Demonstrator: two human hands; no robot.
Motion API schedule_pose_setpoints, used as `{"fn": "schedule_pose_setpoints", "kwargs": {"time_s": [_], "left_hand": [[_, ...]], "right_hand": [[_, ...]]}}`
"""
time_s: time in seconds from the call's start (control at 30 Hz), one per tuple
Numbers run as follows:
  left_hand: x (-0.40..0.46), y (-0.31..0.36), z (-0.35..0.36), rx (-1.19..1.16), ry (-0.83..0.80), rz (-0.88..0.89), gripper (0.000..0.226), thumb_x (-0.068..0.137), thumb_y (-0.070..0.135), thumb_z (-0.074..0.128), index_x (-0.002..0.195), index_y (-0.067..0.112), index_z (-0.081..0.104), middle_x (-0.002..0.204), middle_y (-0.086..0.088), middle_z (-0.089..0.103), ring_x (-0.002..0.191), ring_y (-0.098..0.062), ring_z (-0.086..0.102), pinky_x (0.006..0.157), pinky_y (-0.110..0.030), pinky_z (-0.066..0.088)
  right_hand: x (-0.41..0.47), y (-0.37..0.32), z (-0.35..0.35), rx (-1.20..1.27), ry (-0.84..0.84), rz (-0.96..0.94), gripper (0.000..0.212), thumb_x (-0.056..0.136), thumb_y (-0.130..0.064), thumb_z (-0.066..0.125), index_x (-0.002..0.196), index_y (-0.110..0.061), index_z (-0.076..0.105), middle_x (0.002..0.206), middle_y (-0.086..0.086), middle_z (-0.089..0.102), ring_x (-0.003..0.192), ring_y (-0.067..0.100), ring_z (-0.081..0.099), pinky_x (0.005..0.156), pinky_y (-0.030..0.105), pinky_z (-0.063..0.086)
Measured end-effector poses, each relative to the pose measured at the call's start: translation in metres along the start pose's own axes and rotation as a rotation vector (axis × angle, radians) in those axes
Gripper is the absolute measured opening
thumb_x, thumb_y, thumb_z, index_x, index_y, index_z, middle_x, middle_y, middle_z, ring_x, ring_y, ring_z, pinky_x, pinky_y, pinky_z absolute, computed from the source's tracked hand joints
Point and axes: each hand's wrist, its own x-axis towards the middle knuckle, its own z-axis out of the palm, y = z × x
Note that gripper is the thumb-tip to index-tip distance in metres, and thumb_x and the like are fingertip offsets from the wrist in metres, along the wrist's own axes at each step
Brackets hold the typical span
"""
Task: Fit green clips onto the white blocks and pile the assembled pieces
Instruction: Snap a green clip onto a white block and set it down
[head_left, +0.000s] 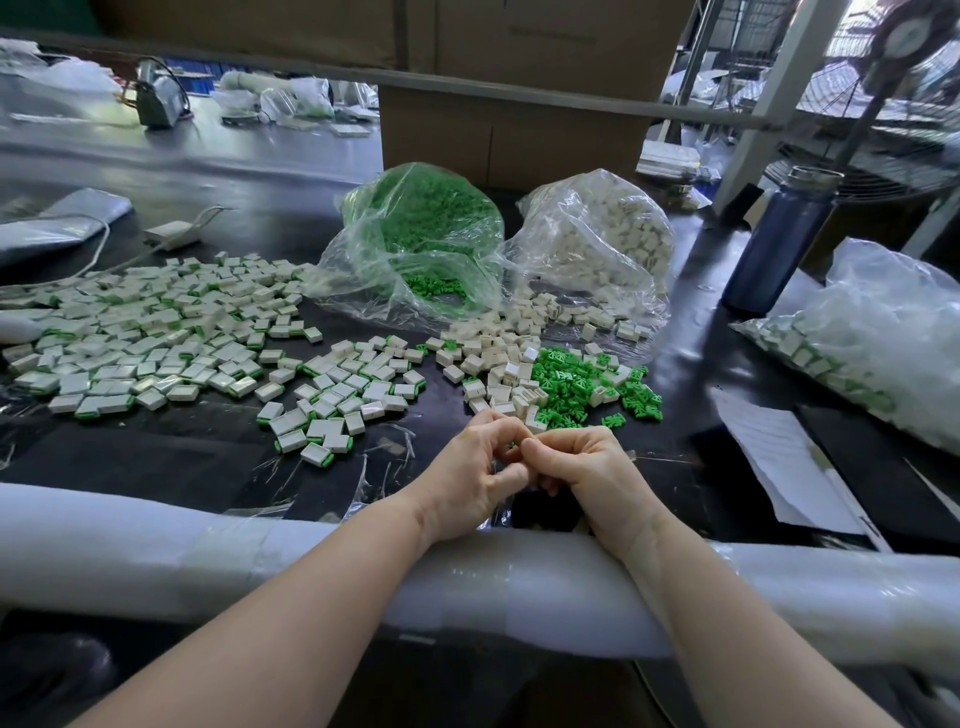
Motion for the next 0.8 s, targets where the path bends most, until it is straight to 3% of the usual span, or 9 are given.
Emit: {"fn": "schedule_pose_setpoints", "kwargs": {"time_s": [0.17, 0.3, 0.57, 0.8], "left_hand": [[-0.0008, 0.0013, 0.0, -0.059, -0.006, -0.002, 0.018, 0.086, 0.0, 0.057, 0.081, 0.017, 0.057, 0.106, -0.016, 0.046, 0.086, -0.026, 0.056, 0.08, -0.024, 0.048], [-0.001, 0.001, 0.0005, -0.027, -0.019, 0.0, 0.016, 0.085, 0.0, 0.058, 0.083, 0.016, 0.057, 0.104, -0.012, 0.046, 0.085, -0.017, 0.052, 0.079, -0.018, 0.045], [-0.0017, 0.0023, 0.0002, -0.002, -0.024, -0.005, 0.016, 0.085, -0.001, 0.057, 0.084, 0.015, 0.057, 0.102, -0.009, 0.045, 0.087, -0.016, 0.049, 0.082, -0.018, 0.042], [-0.0015, 0.0024, 0.0003, -0.002, -0.023, -0.014, 0.013, 0.085, 0.001, 0.058, 0.086, 0.014, 0.059, 0.107, -0.016, 0.046, 0.097, -0.032, 0.054, 0.09, -0.03, 0.046]], "right_hand": [[0.0011, 0.001, -0.0014, -0.007, -0.023, 0.006, 0.015, 0.085, -0.006, 0.059, 0.082, 0.002, 0.071, 0.058, 0.005, 0.06, 0.051, 0.007, 0.05, 0.051, 0.014, 0.04], [0.0011, 0.0012, -0.0024, -0.026, -0.009, 0.008, 0.013, 0.083, -0.003, 0.061, 0.078, 0.003, 0.071, 0.057, 0.009, 0.056, 0.047, 0.006, 0.047, 0.047, 0.014, 0.038], [0.0011, 0.0017, -0.0018, -0.023, 0.008, 0.026, 0.013, 0.083, -0.002, 0.061, 0.076, 0.003, 0.071, 0.057, 0.008, 0.055, 0.047, 0.009, 0.046, 0.047, 0.018, 0.038], [0.0017, 0.0022, -0.0019, -0.009, 0.011, 0.023, 0.013, 0.082, -0.002, 0.062, 0.076, 0.005, 0.07, 0.052, 0.005, 0.055, 0.044, 0.007, 0.046, 0.044, 0.015, 0.037]]}}
